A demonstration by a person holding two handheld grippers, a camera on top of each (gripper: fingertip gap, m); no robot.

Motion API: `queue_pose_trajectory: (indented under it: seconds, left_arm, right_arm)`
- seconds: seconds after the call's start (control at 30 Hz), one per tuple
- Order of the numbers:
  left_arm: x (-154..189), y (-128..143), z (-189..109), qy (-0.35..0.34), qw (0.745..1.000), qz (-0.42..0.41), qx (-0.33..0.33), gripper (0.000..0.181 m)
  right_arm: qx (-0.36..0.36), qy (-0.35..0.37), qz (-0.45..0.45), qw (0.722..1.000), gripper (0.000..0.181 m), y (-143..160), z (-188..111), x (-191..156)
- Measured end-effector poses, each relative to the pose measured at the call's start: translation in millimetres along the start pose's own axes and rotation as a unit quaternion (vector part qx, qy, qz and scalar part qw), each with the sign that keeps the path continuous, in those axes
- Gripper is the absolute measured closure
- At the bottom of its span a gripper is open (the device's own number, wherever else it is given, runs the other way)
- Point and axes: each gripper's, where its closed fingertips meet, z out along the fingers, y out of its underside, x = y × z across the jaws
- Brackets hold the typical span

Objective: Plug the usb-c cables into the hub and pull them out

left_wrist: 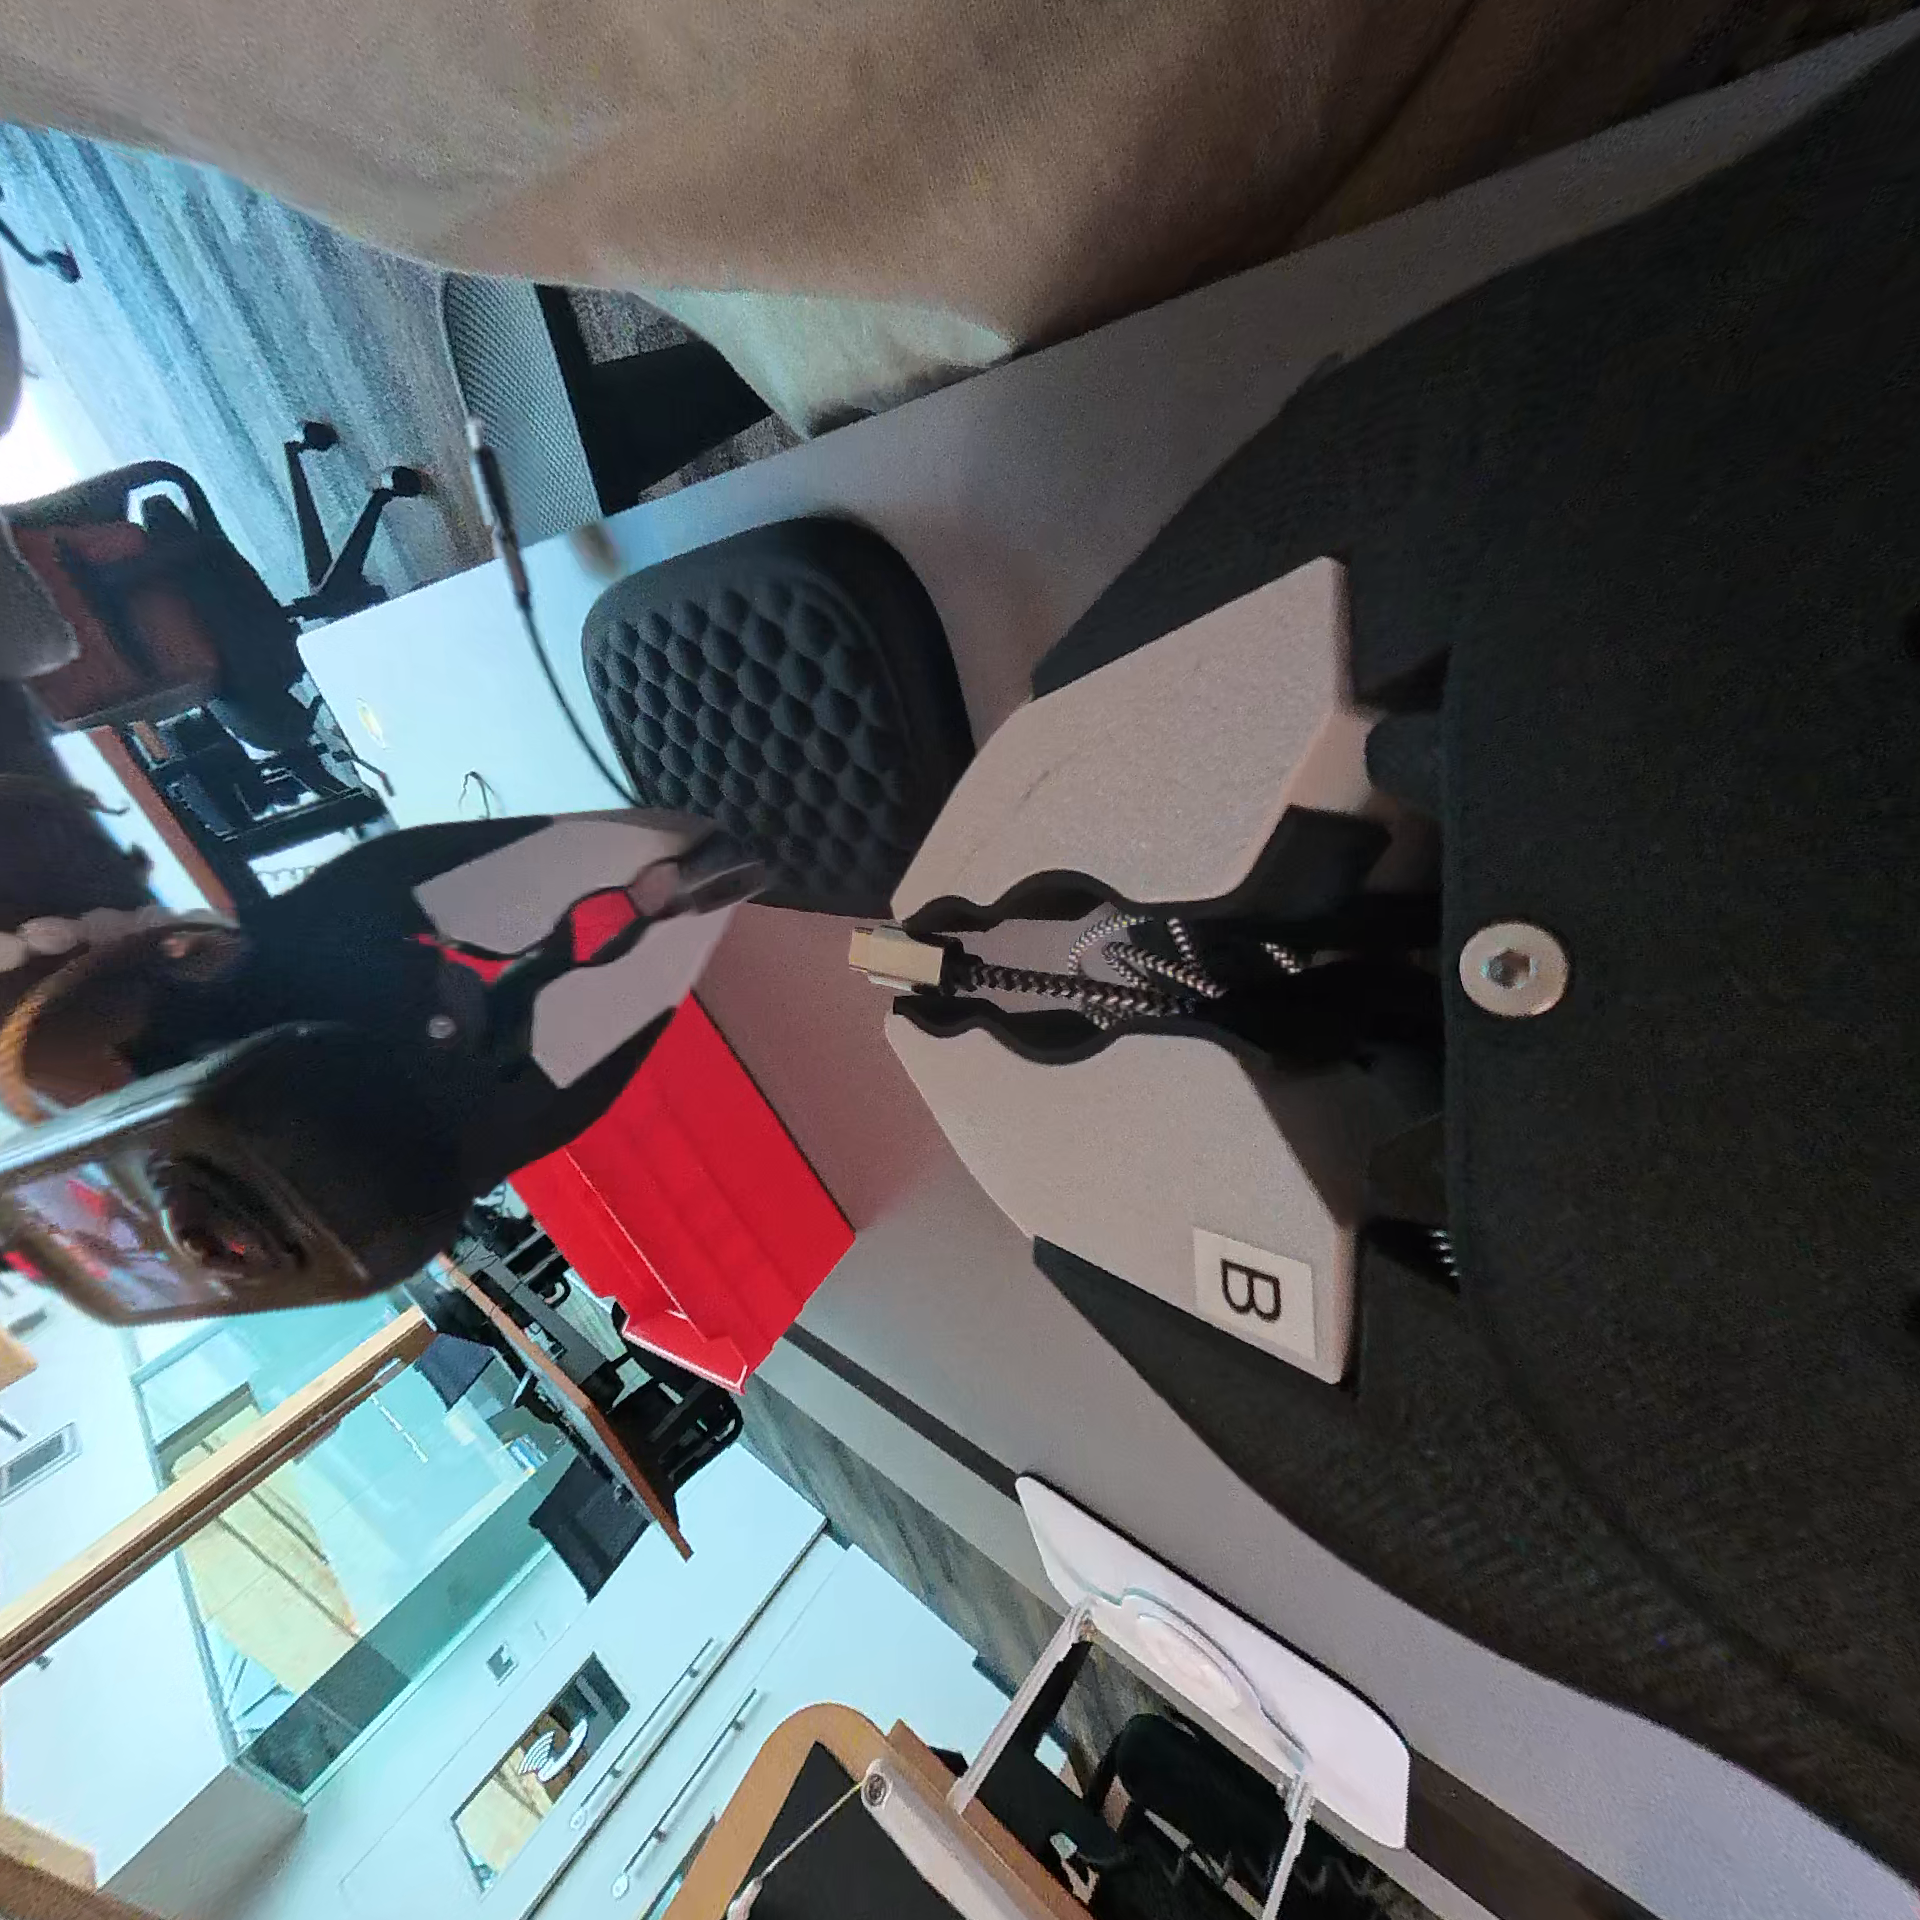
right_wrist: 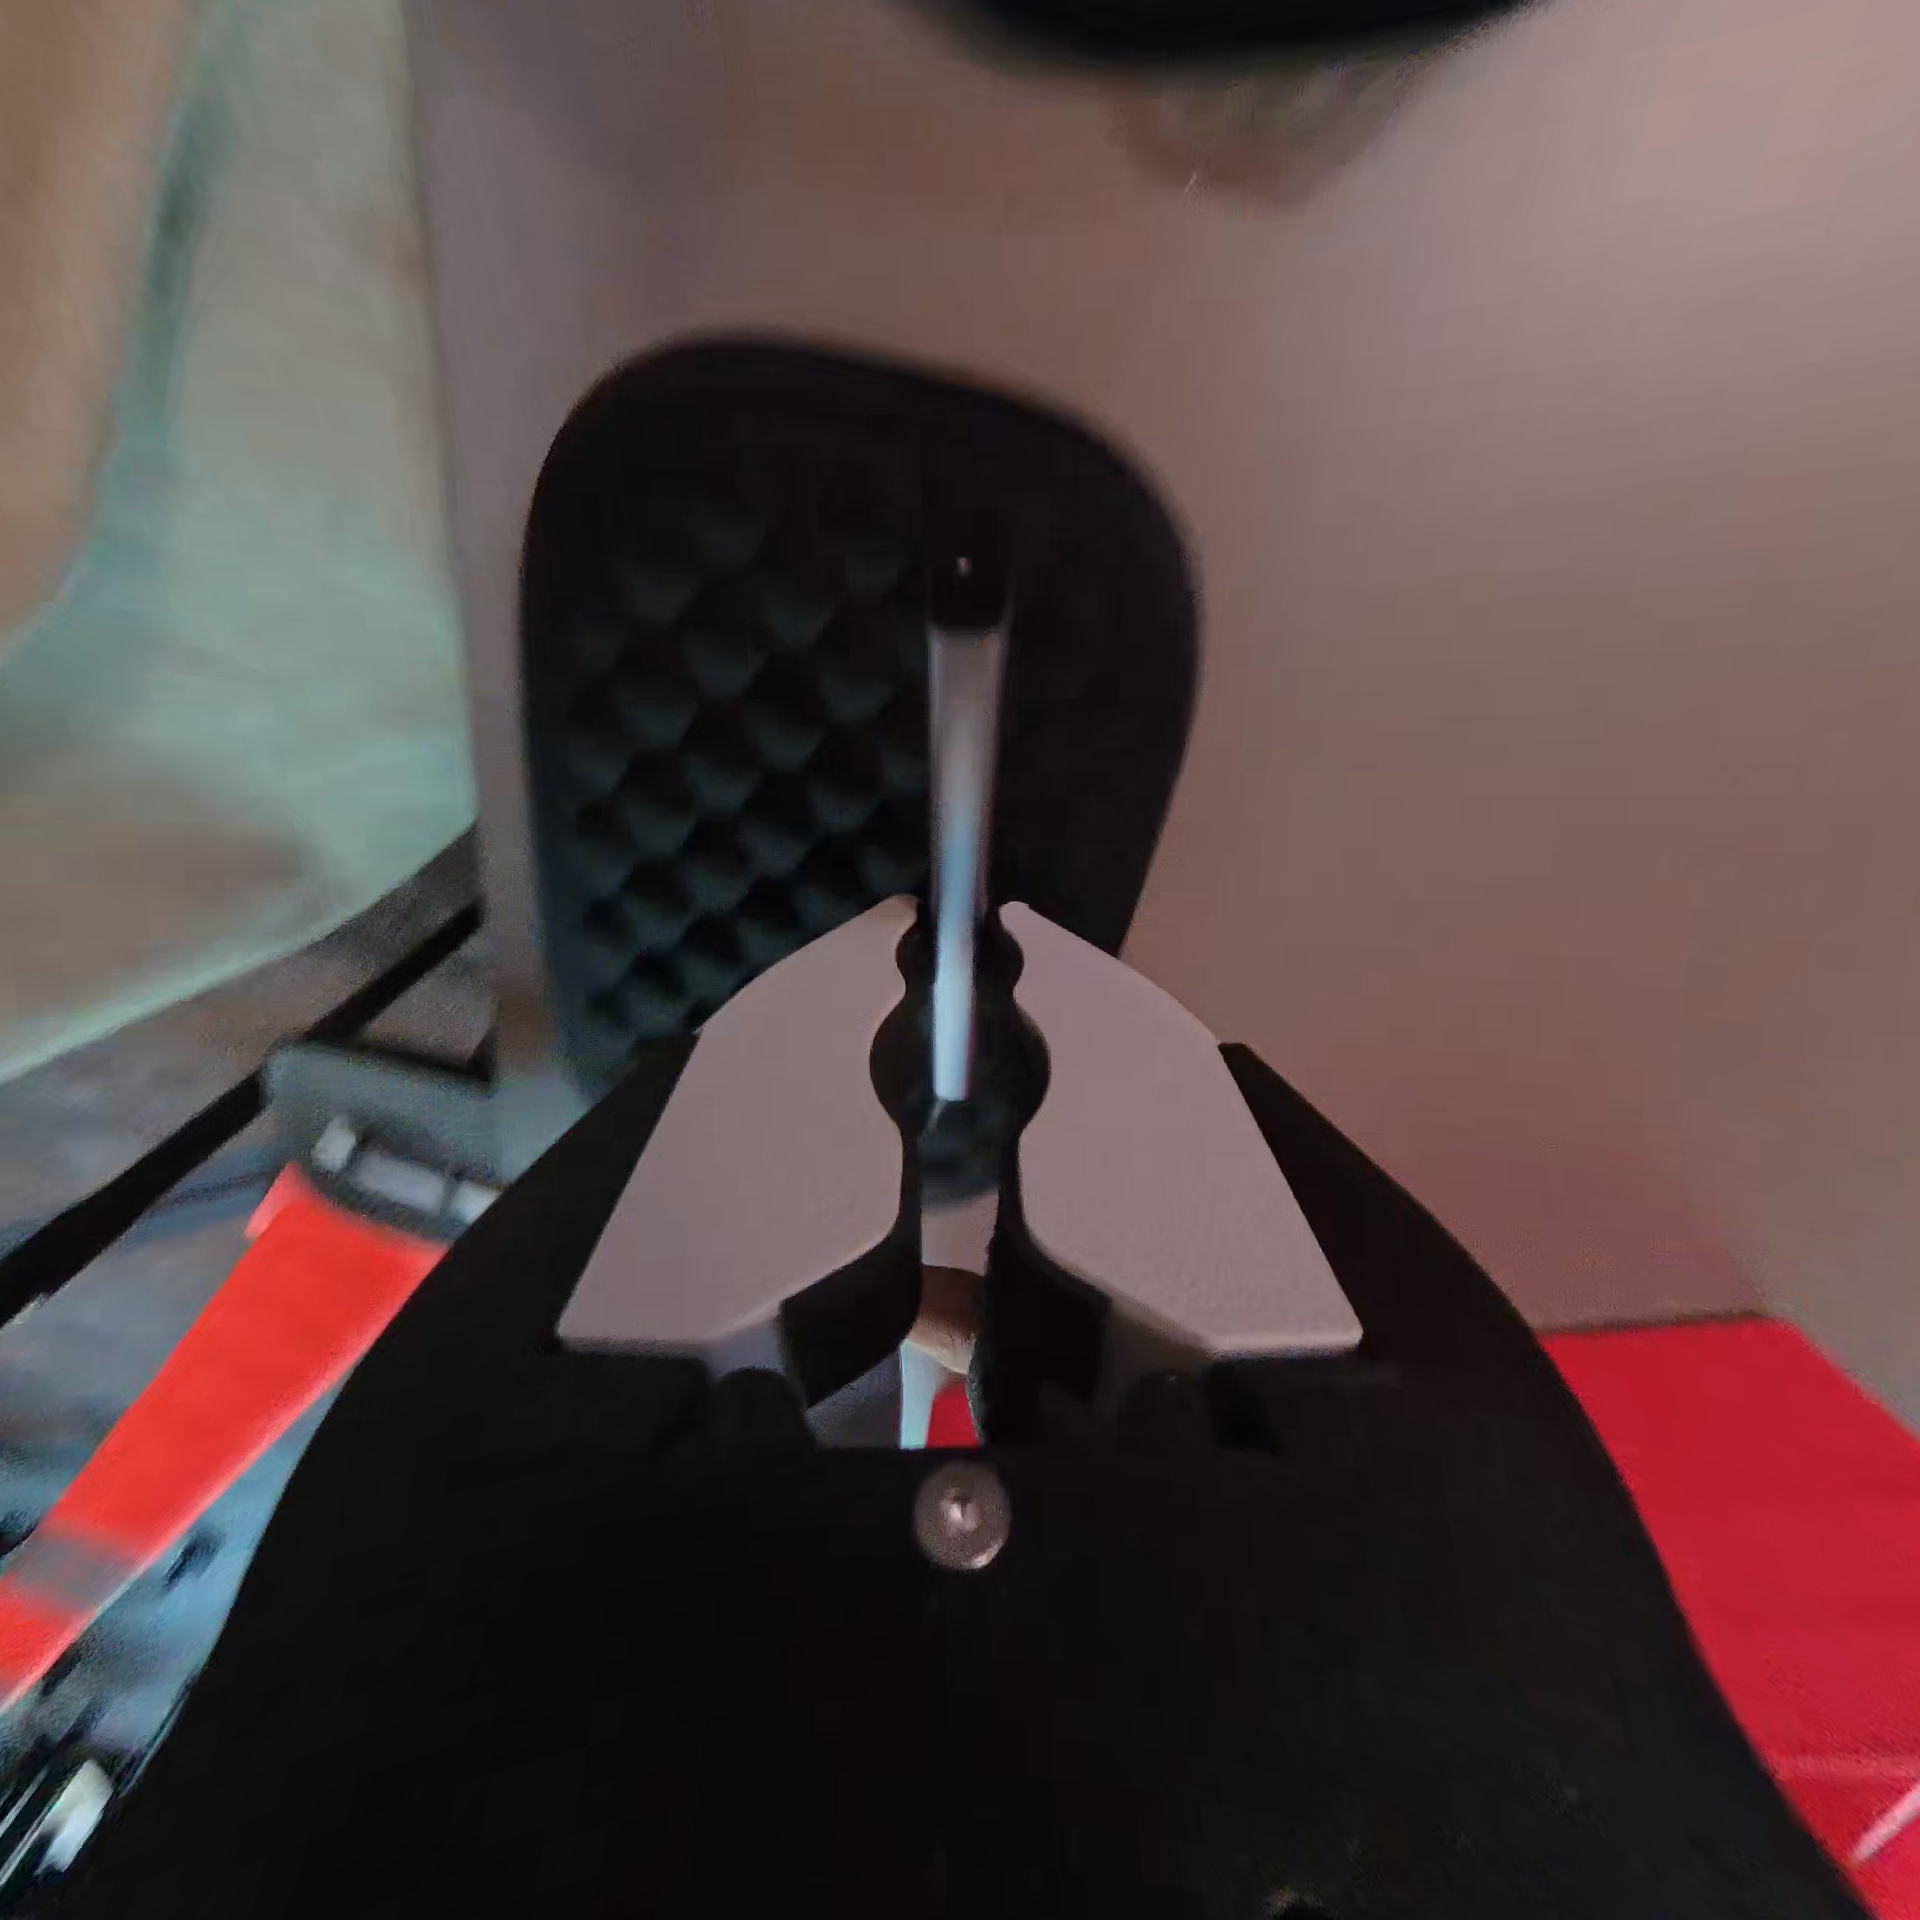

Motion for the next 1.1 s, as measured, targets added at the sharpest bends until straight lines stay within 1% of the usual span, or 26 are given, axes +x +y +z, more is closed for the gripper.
queue_pose_trajectory:
  seconds: [0.07,0.13,0.23,0.33,0.37,0.47,0.53,0.6,0.7,0.77,0.83,0.87,0.9,1.03,1.1]
  left_arm:
    - [0.6,1.4,0.3,0.001,1.0,0.001,-0.002,0.172]
    - [2.1,1.4,0.6,0.005,1.0,0.001,0.002,0.172]
    - [3.9,5.5,1.2,0.01,1.0,-0.003,-0.001,0.172]
    - [4.5,6.3,0.7,0.012,1.0,-0.006,-0.001,0.172]
    - [4.4,5.4,0.5,0.011,1.0,-0.005,0.0,0.172]
    - [4.1,5.5,0.9,0.011,1.0,-0.005,-0.001,0.172]
    - [4.4,6.2,1.6,0.011,1.0,-0.003,-0.005,0.172]
    - [4.9,6.1,2.0,0.012,1.0,-0.001,-0.006,0.172]
    - [5.2,6.3,1.8,0.013,1.0,-0.001,-0.005,0.172]
    - [4.9,6.7,1.4,0.012,1.0,-0.003,-0.004,0.172]
    - [4.8,6.9,1.4,0.013,1.0,-0.006,-0.004,0.172]
    - [5.4,7.1,1.6,0.014,1.0,-0.007,-0.005,0.172]
    - [5.7,7.8,1.8,0.016,1.0,-0.007,-0.007,0.172]
    - [2.5,11.4,2.4,0.011,0.999,-0.027,-0.014,0.172]
    - [-0.5,13.5,2.9,0.006,0.999,-0.042,-0.022,0.172]
  right_arm:
    - [0.062,0.05,-0.007,0.997,0.173,-20.4,9.3,17.4]
    - [0.108,0.07,-0.01,0.992,0.173,-31.8,15.0,21.9]
    - [0.159,0.085,0.008,0.984,0.173,-38.5,16.1,22.4]
    - [0.185,0.098,0.014,0.978,0.169,-37.3,16.0,21.2]
    - [0.186,0.107,0.013,0.977,0.163,-35.7,15.3,22.2]
    - [0.184,0.127,0.005,0.975,0.136,-32.9,9.5,26.0]
    - [0.202,0.128,0.005,0.971,0.132,-41.0,5.5,25.4]
    - [0.215,0.14,-0.003,0.966,0.132,-50.5,5.8,25.1]
    - [0.212,0.167,-0.013,0.963,0.135,-56.3,11.3,27.0]
    - [0.232,0.18,0.009,0.956,0.146,-60.4,8.5,32.3]
    - [0.223,0.175,0.021,0.959,0.152,-58.7,15.4,32.2]
    - [0.225,0.17,0.019,0.959,0.159,-59.5,18.3,30.2]
    - [0.229,0.175,0.012,0.958,0.162,-60.4,19.9,29.5]
    - [0.258,0.227,-0.019,0.939,0.164,-61.8,18.6,30.4]
    - [0.277,0.262,-0.026,0.924,0.164,-62.4,15.3,32.0]
